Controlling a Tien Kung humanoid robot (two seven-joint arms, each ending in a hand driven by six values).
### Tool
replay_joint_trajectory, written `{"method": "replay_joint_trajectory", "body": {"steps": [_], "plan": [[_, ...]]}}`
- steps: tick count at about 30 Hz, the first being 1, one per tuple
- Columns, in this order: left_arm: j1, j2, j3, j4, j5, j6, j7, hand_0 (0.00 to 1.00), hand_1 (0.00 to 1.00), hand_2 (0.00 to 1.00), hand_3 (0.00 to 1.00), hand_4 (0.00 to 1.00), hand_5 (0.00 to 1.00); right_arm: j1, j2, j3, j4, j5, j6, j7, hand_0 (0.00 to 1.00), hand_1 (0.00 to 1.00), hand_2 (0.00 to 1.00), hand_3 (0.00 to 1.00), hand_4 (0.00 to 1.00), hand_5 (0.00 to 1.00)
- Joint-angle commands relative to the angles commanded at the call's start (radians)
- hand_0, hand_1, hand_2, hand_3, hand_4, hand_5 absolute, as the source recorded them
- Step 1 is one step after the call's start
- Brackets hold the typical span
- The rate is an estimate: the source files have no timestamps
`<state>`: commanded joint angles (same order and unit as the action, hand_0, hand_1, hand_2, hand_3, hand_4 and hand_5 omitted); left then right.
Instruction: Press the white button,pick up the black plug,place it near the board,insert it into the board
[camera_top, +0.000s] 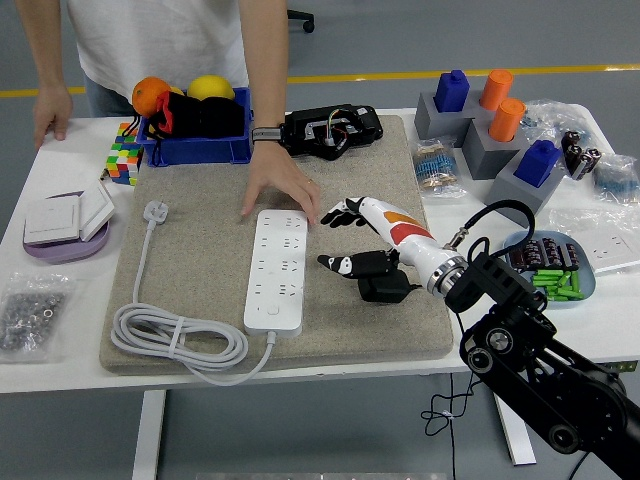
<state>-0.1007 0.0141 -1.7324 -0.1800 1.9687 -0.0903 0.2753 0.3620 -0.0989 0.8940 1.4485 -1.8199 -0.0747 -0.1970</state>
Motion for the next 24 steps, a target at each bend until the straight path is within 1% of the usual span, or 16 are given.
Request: {"method": "replay_joint_trajectory", "body": {"steps": [1, 2, 7, 8, 12, 13, 19, 20, 24], "plan": [[0.000, 0.000, 0.001, 0.000, 0.000, 0.000, 0.000, 0.623, 0.628, 0.635, 0.686, 0.538, 0.397, -0.007, -0.002, 0.008, -0.002, 0.004, 0.001, 0.003, 0.843, 0.830, 0.814, 0.790, 0.933, 0.254], [0.000, 0.000, 0.001, 0.000, 0.000, -0.001, 0.000, 0.624, 0.628, 0.635, 0.686, 0.539, 0.396, -0.021, -0.006, 0.025, -0.003, 0.011, 0.003, 0.010, 0.901, 0.880, 0.860, 0.813, 0.975, 0.242], [0.003, 0.000, 0.002, 0.000, 0.004, -0.002, 0.000, 0.624, 0.628, 0.635, 0.686, 0.539, 0.396, -0.067, -0.018, 0.072, -0.008, 0.044, -0.005, 0.051, 0.901, 0.880, 0.860, 0.813, 0.975, 0.242], [0.003, 0.000, 0.001, 0.000, 0.006, -0.003, 0.001, 0.625, 0.629, 0.635, 0.687, 0.540, 0.394, -0.075, -0.022, 0.078, -0.010, 0.061, -0.010, 0.069, 0.909, 0.883, 0.860, 0.762, 0.987, 0.207], [0.004, 0.000, 0.004, 0.000, 0.009, -0.004, 0.001, 0.625, 0.629, 0.635, 0.687, 0.540, 0.394, -0.101, -0.030, 0.087, -0.013, 0.085, -0.030, 0.115, 0.909, 0.883, 0.860, 0.762, 0.987, 0.207], [0.004, 0.000, 0.005, 0.000, 0.009, -0.004, 0.000, 0.625, 0.629, 0.635, 0.687, 0.542, 0.392, -0.107, -0.031, 0.090, -0.014, 0.086, -0.033, 0.121, 0.896, 0.853, 0.827, 0.560, 0.962, 0.200], [0.004, 0.000, 0.009, 0.000, 0.010, -0.006, 0.000, 0.625, 0.629, 0.635, 0.687, 0.542, 0.392, -0.124, -0.036, 0.098, -0.022, 0.089, -0.039, 0.130, 0.896, 0.853, 0.827, 0.560, 0.962, 0.200], [0.004, 0.000, 0.009, 0.000, 0.011, -0.006, 0.000, 0.625, 0.628, 0.635, 0.688, 0.543, 0.389, -0.126, -0.037, 0.097, -0.024, 0.091, -0.039, 0.130, 0.878, 0.829, 0.808, 0.487, 0.956, 0.198], [0.007, 0.000, 0.005, 0.000, 0.018, -0.006, 0.000, 0.625, 0.628, 0.635, 0.688, 0.543, 0.389, -0.131, -0.036, 0.093, -0.036, 0.098, -0.039, 0.132, 0.878, 0.829, 0.808, 0.487, 0.956, 0.198]]}}
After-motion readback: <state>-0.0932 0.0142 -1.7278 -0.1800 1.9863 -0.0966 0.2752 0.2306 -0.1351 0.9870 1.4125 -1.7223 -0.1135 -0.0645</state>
